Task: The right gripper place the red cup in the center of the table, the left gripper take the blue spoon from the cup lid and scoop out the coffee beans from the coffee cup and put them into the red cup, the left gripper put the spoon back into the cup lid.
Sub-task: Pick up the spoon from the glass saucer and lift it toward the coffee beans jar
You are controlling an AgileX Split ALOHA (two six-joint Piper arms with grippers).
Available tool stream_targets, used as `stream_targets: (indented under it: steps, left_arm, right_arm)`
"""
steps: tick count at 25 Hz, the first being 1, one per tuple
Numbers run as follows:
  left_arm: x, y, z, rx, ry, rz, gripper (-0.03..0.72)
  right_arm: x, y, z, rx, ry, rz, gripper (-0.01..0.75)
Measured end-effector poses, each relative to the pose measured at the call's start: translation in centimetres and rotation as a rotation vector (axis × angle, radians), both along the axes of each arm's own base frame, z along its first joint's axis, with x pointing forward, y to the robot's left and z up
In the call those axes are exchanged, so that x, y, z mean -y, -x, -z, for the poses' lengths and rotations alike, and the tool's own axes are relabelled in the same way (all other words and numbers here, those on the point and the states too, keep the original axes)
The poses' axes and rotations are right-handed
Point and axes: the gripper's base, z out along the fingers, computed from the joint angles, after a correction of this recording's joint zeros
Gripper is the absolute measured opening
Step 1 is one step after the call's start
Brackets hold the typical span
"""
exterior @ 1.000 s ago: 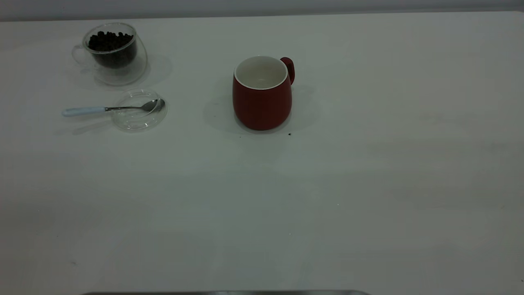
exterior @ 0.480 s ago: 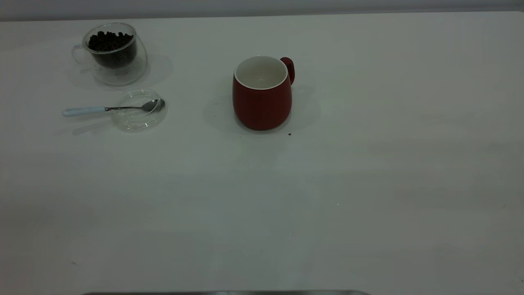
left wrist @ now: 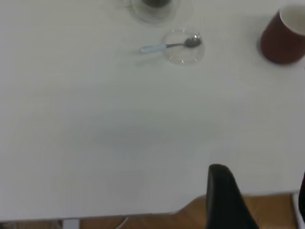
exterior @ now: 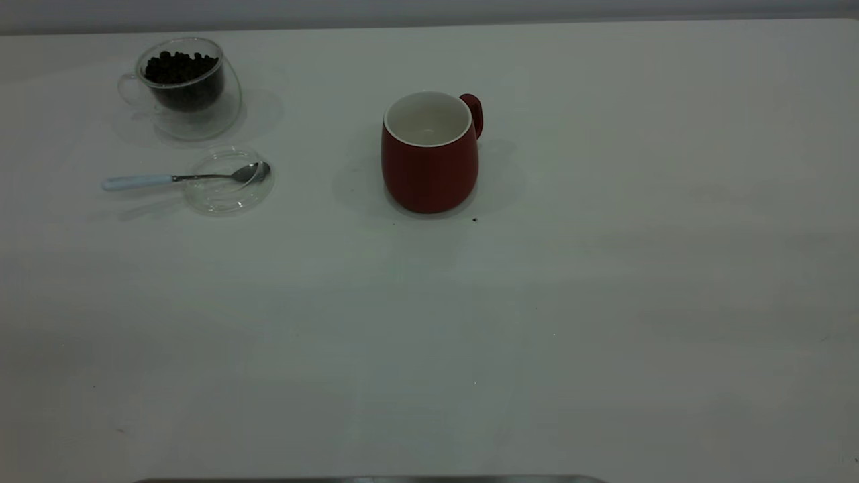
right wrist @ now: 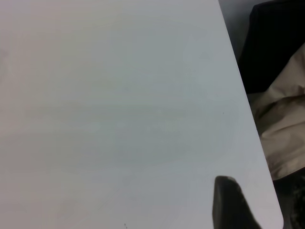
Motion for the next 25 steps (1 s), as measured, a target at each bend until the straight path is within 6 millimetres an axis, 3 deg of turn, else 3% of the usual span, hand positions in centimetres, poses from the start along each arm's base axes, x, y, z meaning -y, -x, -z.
stream_targets:
  steps: [3,6,11,14,17,21,25]
  left_arm:
    - [-0.3,-1.3,-1.1,-0.037,0.039,-0.069,0.429]
    - [-0.8,-4.0,-2.8,-0.109,-0.006,-0.11,0.429]
    - [-2.3,-10.5,-6.3,-0.225,-0.221,-0.149,0.428]
    - [-3.5,-14.7,-7.4,-0.263,-0.383,-0.166,0.428]
    - [-4.3,-18.7,-7.3,-0.283,-0.508,-0.17,0.422]
    - [-5.8,-23.4,-5.8,-0.362,-0.609,-0.237,0.378]
    - [-8.0,-26.6,-3.5,-0.36,-0.551,-0.386,0.32]
  right_arm:
    - [0.0,0.0,0.0,0.0,0.0,0.0,0.326]
    - [0.0,0.0,0.0,0.0,0.0,0.0,0.312]
    - [0.0,0.0,0.0,0.0,0.0,0.0,0.284]
    - [0.0,0.0,0.0,0.0,0.0,0.0,0.267]
    - [0.0,0.0,0.0,0.0,0.0,0.0,0.251]
    - [0.0,0.0,0.0,0.0,0.0,0.0,0.244]
    - [0.0,0.0,0.0,0.0,0.0,0.0,0.244]
